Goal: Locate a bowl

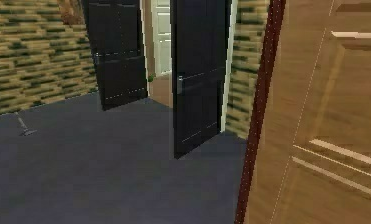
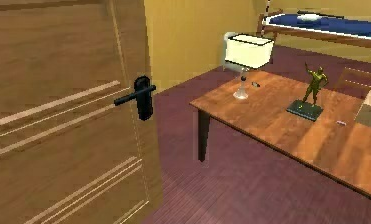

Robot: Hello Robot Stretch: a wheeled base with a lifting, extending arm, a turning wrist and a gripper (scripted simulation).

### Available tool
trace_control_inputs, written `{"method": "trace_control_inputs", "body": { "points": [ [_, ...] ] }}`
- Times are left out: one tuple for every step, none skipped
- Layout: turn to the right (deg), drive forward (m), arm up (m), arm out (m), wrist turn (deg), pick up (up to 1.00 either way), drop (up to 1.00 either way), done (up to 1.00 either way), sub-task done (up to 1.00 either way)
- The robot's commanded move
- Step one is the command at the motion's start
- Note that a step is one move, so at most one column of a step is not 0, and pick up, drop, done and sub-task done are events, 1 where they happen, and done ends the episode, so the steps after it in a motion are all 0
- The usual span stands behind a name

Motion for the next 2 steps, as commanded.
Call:
{"method": "trace_control_inputs", "body": {
  "points": [
    [-18.0, 0.0, 0.0, 0.0, 0.0, 0.0, 0.0, 0.0, 0.0],
    [0.0, 0.55, 0.0, 0.0, 0.0, 0.0, 0.0, 0.0, 0.0]
  ]
}}
